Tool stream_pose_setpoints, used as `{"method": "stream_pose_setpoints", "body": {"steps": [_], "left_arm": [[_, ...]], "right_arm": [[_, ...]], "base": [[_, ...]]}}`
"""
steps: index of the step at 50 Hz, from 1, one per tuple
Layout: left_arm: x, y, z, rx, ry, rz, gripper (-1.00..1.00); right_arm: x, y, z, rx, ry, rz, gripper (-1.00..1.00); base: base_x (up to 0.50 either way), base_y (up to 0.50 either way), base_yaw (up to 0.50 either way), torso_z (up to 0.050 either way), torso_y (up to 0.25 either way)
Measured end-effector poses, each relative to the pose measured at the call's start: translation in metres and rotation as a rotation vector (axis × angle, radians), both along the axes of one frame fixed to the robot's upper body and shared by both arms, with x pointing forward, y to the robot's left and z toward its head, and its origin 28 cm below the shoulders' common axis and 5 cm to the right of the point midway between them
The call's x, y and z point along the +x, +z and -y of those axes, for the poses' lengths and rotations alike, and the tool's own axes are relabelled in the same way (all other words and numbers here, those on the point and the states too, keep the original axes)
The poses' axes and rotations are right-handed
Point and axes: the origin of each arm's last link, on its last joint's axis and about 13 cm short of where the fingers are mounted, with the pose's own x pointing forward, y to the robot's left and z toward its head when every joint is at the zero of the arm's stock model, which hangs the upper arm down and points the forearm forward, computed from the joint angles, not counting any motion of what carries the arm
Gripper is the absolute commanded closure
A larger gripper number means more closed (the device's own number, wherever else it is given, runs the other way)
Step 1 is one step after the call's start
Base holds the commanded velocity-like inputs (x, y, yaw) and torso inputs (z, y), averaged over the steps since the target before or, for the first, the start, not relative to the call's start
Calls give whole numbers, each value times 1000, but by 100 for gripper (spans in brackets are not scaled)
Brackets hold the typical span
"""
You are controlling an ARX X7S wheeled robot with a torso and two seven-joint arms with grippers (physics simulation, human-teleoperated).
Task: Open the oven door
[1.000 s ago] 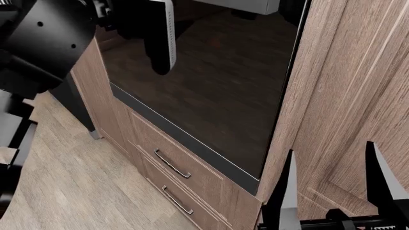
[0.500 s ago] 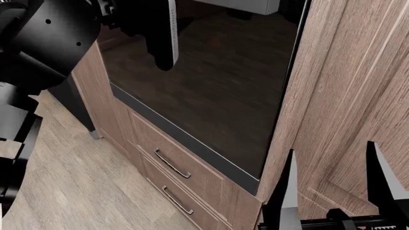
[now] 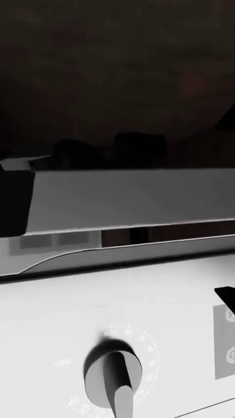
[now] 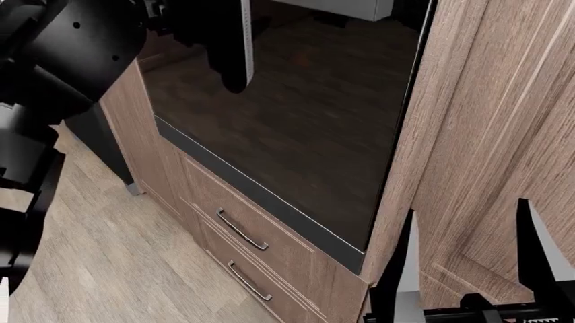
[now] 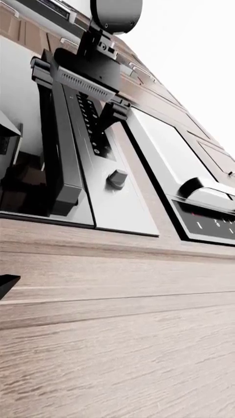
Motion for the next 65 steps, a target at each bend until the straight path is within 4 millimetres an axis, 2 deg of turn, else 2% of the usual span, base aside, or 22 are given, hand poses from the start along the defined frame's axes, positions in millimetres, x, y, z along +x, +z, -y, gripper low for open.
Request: {"method": "stream_pose_setpoints", "body": {"steps": [1, 41, 53, 65], "left_arm": [[0, 0, 0, 0, 0, 1, 100], [4, -2, 1, 44, -4, 44, 100], [-2, -5, -3, 33, -1, 55, 100], [-12, -18, -13, -6, -2, 100, 100]], "right_arm": [[0, 0, 0, 0, 0, 0, -100], [1, 1, 1, 1, -3, 2, -100], [0, 1, 1, 1, -3, 5, -100], [0, 1, 1, 2, -3, 5, -100]], "base": [[0, 0, 0, 0, 0], [1, 0, -1, 0, 0], [0, 0, 0, 0, 1], [0, 0, -1, 0, 2]]}}
